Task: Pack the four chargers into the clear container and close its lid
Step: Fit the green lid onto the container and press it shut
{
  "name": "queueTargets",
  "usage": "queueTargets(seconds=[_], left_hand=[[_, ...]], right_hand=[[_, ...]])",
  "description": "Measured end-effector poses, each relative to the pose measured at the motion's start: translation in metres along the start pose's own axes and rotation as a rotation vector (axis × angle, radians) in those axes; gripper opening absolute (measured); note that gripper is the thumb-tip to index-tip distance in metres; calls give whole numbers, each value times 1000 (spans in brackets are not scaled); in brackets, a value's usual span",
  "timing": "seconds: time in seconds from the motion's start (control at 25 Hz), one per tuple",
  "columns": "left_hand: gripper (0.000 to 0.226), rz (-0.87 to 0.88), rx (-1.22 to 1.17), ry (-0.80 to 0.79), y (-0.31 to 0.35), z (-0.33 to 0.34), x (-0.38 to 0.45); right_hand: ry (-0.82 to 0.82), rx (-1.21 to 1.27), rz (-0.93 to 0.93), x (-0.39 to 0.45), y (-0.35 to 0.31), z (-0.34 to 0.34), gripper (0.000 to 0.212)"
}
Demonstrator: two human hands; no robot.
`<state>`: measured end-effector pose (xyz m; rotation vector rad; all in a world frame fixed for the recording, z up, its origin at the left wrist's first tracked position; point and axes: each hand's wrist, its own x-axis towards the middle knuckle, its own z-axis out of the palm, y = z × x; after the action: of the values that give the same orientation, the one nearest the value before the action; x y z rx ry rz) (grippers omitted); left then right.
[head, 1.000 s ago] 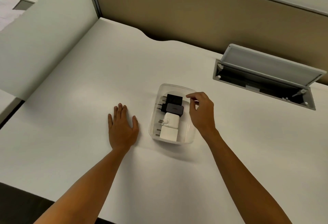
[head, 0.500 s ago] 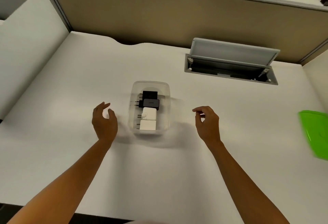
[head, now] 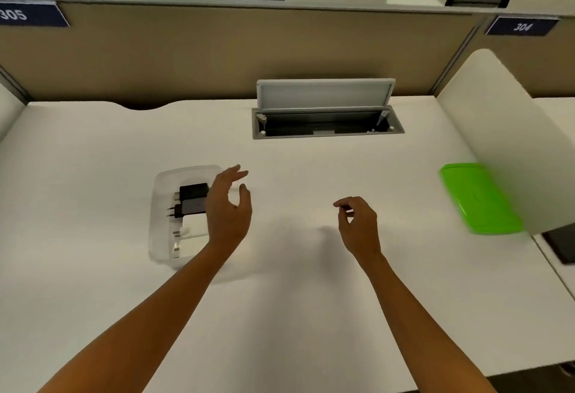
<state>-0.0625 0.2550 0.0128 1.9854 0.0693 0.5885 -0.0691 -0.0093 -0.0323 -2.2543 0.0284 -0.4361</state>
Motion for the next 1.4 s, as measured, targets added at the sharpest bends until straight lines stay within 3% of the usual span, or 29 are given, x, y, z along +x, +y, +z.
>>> queueTargets(seconds=[0.32, 0.52, 0.68, 0.8, 0.96, 1.2, 1.4], left_hand=[[29, 47, -24, -225, 24, 92, -22], [29, 36, 19, -272, 16, 106, -30], [30, 23, 36, -273, 10, 108, -34], [30, 24, 42, -264, 9, 106, -34], [29, 18, 38, -247, 12, 105, -35], [28, 10, 20, -230, 16, 92, -39], [28, -27, 7, -232, 14, 79, -50]], right_hand=[[79, -190, 266, 41, 105, -79, 20], [26, -540, 397, 71, 161, -111, 43], [-93, -653, 599, 78, 181, -118, 61], [-111, -724, 599, 78, 181, -116, 49], [-33, -801, 411, 76, 168, -111, 19], [-9, -605, 399, 66, 134, -89, 26], [32, -465, 409, 65, 67, -68, 23]])
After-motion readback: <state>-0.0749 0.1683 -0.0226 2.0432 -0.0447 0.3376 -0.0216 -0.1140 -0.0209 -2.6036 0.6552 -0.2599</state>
